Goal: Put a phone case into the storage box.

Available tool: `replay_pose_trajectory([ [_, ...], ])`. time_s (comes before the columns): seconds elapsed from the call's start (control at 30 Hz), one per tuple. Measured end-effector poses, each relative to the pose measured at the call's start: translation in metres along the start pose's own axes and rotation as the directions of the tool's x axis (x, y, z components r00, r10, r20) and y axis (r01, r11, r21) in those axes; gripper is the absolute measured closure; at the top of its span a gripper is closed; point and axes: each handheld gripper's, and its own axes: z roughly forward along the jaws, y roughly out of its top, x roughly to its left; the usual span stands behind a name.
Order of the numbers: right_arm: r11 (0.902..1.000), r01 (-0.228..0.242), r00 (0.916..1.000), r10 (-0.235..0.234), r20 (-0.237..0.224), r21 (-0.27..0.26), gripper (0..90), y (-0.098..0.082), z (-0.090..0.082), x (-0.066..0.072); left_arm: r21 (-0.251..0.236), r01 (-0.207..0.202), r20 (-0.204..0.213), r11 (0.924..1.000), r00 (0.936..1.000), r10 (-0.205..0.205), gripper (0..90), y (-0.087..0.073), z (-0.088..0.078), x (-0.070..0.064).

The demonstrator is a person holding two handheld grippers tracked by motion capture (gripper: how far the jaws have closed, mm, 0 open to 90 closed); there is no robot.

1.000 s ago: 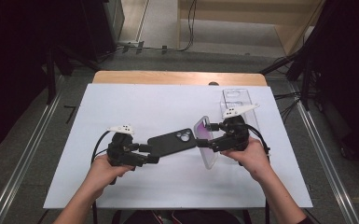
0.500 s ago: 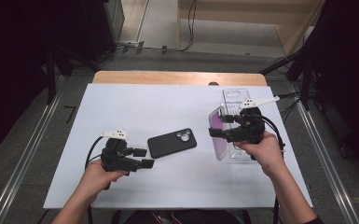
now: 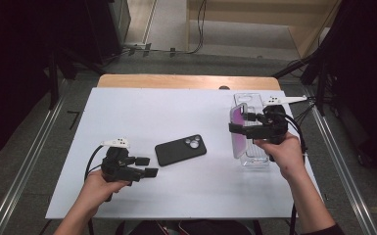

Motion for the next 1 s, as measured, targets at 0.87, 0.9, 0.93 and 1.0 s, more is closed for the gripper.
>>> replay_pose_trajectory([
  [0.87,0.9832,-0.082,0.8986,0.144,0.415,-0.163,14.7,0.020,0.005,-0.046,-0.022,0.023,-0.033,0.9995,0.9992,-0.024,32.7,-0.008,-0.010,0.001],
  [0.9,0.9833,-0.075,0.8940,0.140,0.426,-0.165,14.8,0.022,0.007,-0.048,-0.025,0.025,-0.032,0.9994,0.9992,-0.026,32.7,-0.008,-0.010,0.001],
  [0.93,0.9839,-0.078,0.8887,0.142,0.436,-0.161,14.8,0.023,0.008,-0.050,-0.030,0.028,-0.026,0.9992,0.9992,-0.029,32.7,-0.007,-0.010,0.001],
  [1.0,0.9847,-0.075,0.8736,0.141,0.466,-0.157,14.8,0.026,0.012,-0.055,-0.032,0.028,-0.025,0.9991,0.9993,-0.029,32.7,-0.007,-0.010,0.000],
])
